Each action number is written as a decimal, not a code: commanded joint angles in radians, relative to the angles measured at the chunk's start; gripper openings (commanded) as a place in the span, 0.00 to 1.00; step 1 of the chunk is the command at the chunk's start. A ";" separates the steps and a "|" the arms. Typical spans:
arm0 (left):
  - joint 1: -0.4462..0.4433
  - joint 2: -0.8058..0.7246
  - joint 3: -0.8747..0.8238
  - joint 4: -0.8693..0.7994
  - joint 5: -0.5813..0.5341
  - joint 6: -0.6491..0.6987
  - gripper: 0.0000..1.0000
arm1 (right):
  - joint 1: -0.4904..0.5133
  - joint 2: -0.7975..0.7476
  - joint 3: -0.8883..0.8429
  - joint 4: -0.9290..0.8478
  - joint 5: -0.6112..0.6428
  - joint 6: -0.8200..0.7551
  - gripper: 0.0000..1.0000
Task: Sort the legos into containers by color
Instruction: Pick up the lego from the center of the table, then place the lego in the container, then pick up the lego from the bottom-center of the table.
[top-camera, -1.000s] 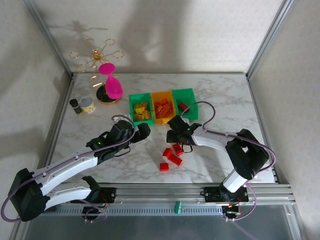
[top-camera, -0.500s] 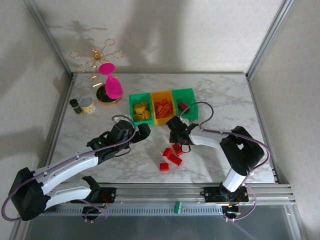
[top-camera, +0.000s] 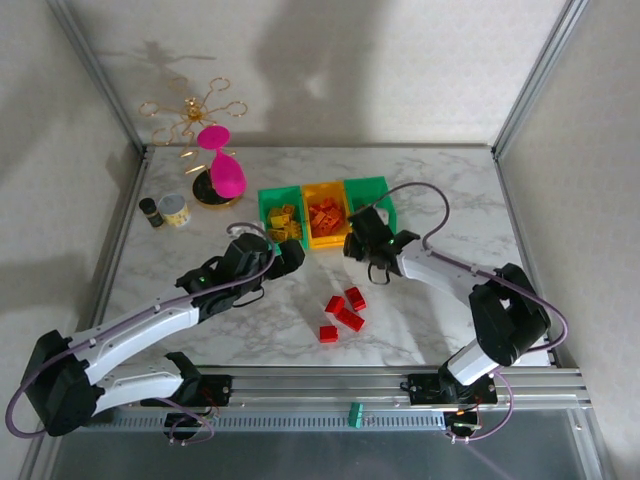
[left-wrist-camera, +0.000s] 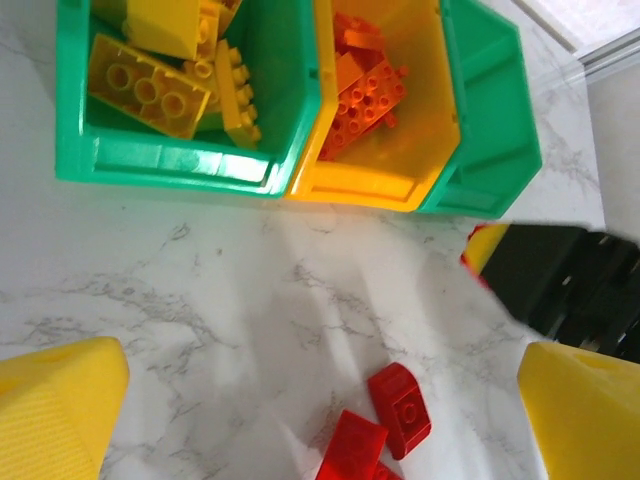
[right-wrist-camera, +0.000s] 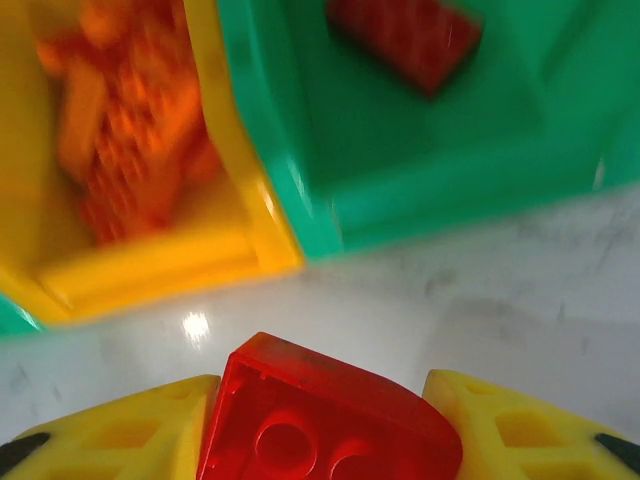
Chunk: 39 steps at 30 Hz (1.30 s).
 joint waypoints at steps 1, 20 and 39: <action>-0.006 0.040 0.064 0.020 -0.032 0.040 1.00 | -0.071 0.034 0.105 0.023 0.027 -0.085 0.44; 0.013 0.147 0.164 0.050 -0.008 0.086 1.00 | -0.193 0.352 0.482 0.017 0.036 -0.191 0.71; 0.012 -0.067 -0.044 -0.019 -0.015 0.012 1.00 | 0.035 -0.057 -0.004 -0.120 -0.003 -0.118 0.83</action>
